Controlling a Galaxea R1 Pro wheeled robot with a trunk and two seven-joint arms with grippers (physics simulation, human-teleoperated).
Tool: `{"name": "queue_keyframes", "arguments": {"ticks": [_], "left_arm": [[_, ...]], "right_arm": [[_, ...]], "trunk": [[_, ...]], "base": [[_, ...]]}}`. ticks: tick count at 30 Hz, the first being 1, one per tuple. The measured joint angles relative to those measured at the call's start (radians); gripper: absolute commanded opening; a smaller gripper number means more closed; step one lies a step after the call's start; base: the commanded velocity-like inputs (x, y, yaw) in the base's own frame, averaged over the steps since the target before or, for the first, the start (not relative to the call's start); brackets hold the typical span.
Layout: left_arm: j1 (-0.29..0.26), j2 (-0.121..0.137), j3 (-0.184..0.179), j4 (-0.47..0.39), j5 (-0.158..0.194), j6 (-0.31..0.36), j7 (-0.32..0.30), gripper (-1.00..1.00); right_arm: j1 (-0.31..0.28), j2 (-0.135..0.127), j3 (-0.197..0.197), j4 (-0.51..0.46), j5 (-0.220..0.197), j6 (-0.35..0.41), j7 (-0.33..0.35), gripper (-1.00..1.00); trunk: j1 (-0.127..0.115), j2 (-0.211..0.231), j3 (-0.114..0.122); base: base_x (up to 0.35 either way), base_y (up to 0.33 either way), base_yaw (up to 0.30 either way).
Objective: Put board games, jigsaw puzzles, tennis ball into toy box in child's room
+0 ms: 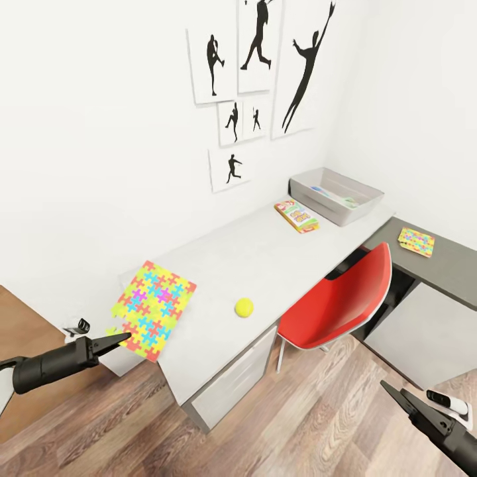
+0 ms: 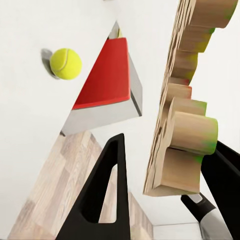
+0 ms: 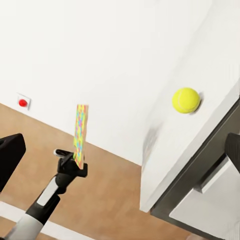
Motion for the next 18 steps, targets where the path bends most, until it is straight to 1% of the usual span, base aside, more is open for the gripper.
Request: {"name": "queue_keyframes", "arguments": {"ticks": [4,8,12,18], "left_arm": [[0.000,0.002,-0.001,0.000,0.001,0.000,-0.002,-1.00],[0.000,0.001,-0.003,0.000,0.001,0.000,-0.002,-1.00],[0.000,0.003,-0.013,0.000,0.001,0.000,-0.002,-1.00],[0.000,0.003,-0.016,0.001,0.000,0.000,-0.002,-1.00]], "right_arm": [[0.000,0.004,-0.006,-0.001,0.000,-0.003,0.001,1.00],[0.000,0.004,-0.008,0.001,-0.001,-0.033,0.004,1.00],[0.000,0.003,-0.010,0.002,-0.002,-0.047,0.019,1.00],[0.000,0.003,-0.010,0.002,-0.002,-0.052,0.023,1.00]], "trunk": [[-0.015,0.028,0.017],[-0.031,0.056,0.036],[-0.046,0.084,0.055],[-0.069,0.126,0.084]], "base": [[0.000,0.000,0.000],[0.000,0.000,0.000],[0.000,0.000,0.000],[0.000,0.000,0.000]]}}
